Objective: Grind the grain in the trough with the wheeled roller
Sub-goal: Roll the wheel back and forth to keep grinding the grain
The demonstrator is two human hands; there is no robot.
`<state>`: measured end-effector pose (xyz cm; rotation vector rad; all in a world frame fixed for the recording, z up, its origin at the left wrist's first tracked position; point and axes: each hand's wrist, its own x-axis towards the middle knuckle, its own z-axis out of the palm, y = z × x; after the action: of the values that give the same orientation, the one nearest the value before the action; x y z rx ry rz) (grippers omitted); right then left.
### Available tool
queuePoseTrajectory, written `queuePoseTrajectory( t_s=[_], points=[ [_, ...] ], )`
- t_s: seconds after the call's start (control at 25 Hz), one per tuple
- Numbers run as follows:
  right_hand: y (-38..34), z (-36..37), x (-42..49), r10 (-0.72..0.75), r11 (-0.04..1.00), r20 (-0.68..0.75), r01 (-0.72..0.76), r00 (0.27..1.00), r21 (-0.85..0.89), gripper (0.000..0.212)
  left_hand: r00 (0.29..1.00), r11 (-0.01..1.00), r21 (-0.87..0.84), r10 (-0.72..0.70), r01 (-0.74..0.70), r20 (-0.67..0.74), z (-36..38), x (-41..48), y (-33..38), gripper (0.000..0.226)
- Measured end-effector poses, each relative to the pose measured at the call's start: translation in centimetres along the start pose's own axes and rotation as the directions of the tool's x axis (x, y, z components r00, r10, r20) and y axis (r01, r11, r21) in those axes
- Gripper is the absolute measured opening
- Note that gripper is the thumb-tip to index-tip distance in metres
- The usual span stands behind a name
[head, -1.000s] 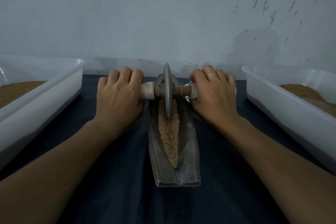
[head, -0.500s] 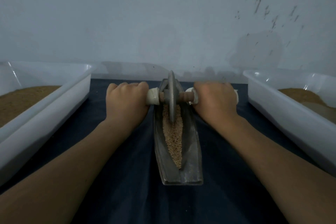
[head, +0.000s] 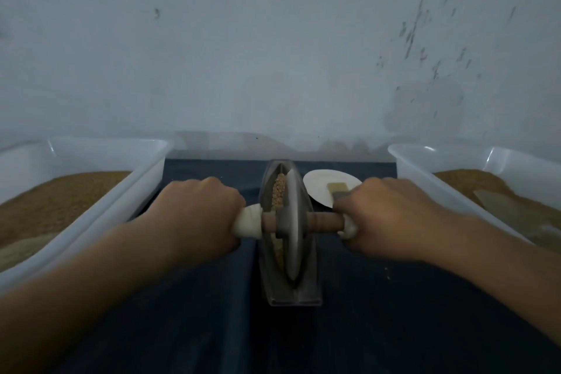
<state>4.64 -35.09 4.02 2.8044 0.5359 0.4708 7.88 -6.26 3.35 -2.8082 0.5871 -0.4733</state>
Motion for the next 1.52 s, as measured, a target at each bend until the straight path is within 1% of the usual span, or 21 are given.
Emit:
queuePoseTrajectory(
  t_s=[0.04, 0.12, 0.2, 0.32, 0.4, 0.48, 0.6, 0.68, 0.76, 0.8, 0.88, 0.96, 1.0, 1.08, 1.12, 1.2, 1.24, 1.32, 1.36, 1.4, 1.52],
  points=[
    [0.2, 0.1, 0.5, -0.008, 1.000, 0.051, 0.007, 0.999, 0.012, 0.024, 0.999, 1.000, -0.009, -0.011, 0.012, 0.031, 0.2, 0.6, 0.1, 0.021],
    [0.5, 1.5, 2.5, 0.053, 0.993, 0.128, -0.066, 0.990, 0.094, 0.018, 0.996, 0.997, -0.044, -0.060, 0.063, 0.061, 1.0, 2.5, 0.3, 0.021],
    [1.2, 3.5, 5.8, 0.116, 0.984, 0.160, -0.136, 0.980, 0.117, 0.017, 0.994, 0.994, -0.048, -0.101, 0.102, 0.031, 2.2, 5.4, 0.3, 0.023],
    [2.6, 5.5, 9.9, 0.151, 0.976, 0.168, -0.174, 0.974, 0.130, 0.020, 0.993, 0.994, -0.013, -0.109, 0.109, -0.049, 3.3, 9.6, -0.2, 0.028],
    [3.3, 6.3, 11.0, 0.148, 0.971, 0.145, -0.171, 0.978, 0.167, 0.014, 0.991, 0.994, -0.005, -0.111, 0.111, -0.074, 3.8, 11.1, -0.5, 0.028],
    [3.5, 6.6, 10.8, 0.137, 0.975, 0.076, -0.148, 0.988, 0.164, 0.013, 0.990, 0.993, -0.035, -0.113, 0.111, -0.086, 4.6, 11.0, -0.9, 0.025],
    [3.2, 5.6, 9.9, 0.075, 0.994, -0.068, -0.069, 0.995, 0.086, 0.032, 0.990, 0.981, -0.153, -0.129, 0.120, -0.054, 5.8, 8.6, -1.3, 0.016],
    [3.3, 4.2, 9.1, 0.067, 0.997, -0.095, -0.063, 0.993, 0.050, 0.035, 0.990, 0.974, -0.187, -0.137, 0.129, -0.034, 6.0, 6.9, -1.3, 0.012],
    [3.8, 3.3, 8.0, 0.117, 0.993, -0.070, -0.116, 0.991, 0.012, 0.024, 0.994, 0.978, -0.189, -0.100, 0.091, -0.039, 5.7, 5.8, -1.2, 0.012],
    [4.0, 3.0, 7.3, 0.142, 0.990, -0.044, -0.142, 0.989, -0.003, 0.019, 0.996, 0.980, -0.187, -0.076, 0.066, -0.049, 5.5, 5.3, -1.4, 0.014],
    [4.3, 2.9, 6.2, 0.167, 0.986, 0.020, -0.168, 0.986, 0.024, 0.017, 0.995, 0.981, -0.185, -0.065, 0.051, -0.072, 5.0, 4.7, -2.4, 0.023],
    [4.3, 3.1, 5.3, 0.153, 0.981, 0.059, -0.159, 0.986, 0.109, 0.017, 0.990, 0.964, -0.241, -0.126, 0.110, -0.055, 5.0, 4.0, -4.0, 0.038],
    [4.3, 3.2, 4.9, 0.138, 0.974, 0.074, -0.148, 0.988, 0.168, 0.017, 0.985, 0.939, -0.307, -0.171, 0.154, -0.031, 5.2, 3.5, -4.8, 0.047],
    [4.3, 3.1, 4.7, 0.100, 0.951, 0.084, -0.120, 0.991, 0.285, 0.024, 0.967, 0.845, -0.489, -0.255, 0.217, -0.012, 6.1, 2.3, -5.4, 0.063],
    [4.3, 3.0, 4.9, 0.087, 0.942, 0.068, -0.104, 0.994, 0.318, 0.028, 0.957, 0.796, -0.563, -0.288, 0.223, -0.028, 6.7, 1.9, -5.2, 0.065],
    [4.1, 2.9, 5.5, 0.070, 0.946, 0.021, -0.073, 0.997, 0.317, 0.030, 0.944, 0.693, -0.692, -0.327, 0.204, -0.050, 7.8, 1.8, -4.5, 0.063],
    [3.9, 2.9, 5.9, 0.058, 0.952, 0.007, -0.058, 0.998, 0.301, 0.030, 0.941, 0.607, -0.774, -0.335, 0.182, -0.041, 8.1, 2.0, -4.1, 0.062],
    [3.1, 3.0, 6.4, 0.026, 0.963, -0.003, -0.025, 1.000, 0.268, 0.029, 0.936, 0.364, -0.923, -0.352, 0.124, -0.013, 8.3, 2.4, -3.6, 0.060],
    [2.6, 3.1, 6.6, 0.006, 0.965, -0.002, -0.005, 1.000, 0.264, 0.028, 0.932, 0.254, -0.962, -0.363, 0.103, 0.004, 8.3, 2.6, -3.4, 0.058],
    [2.0, 3.2, 6.8, -0.019, 0.963, -0.005, 0.019, 1.000, 0.269, 0.027, 0.929, 0.172, -0.982, -0.371, 0.084, 0.014, 8.4, 2.7, -3.3, 0.054],
    [0.7, 3.5, 7.6, -0.080, 0.958, -0.031, 0.085, 0.996, 0.272, 0.027, 0.921, 0.000, -1.000, -0.389, 0.027, 0.025, 8.8, 2.7, -2.7, 0.038]
  ],
)
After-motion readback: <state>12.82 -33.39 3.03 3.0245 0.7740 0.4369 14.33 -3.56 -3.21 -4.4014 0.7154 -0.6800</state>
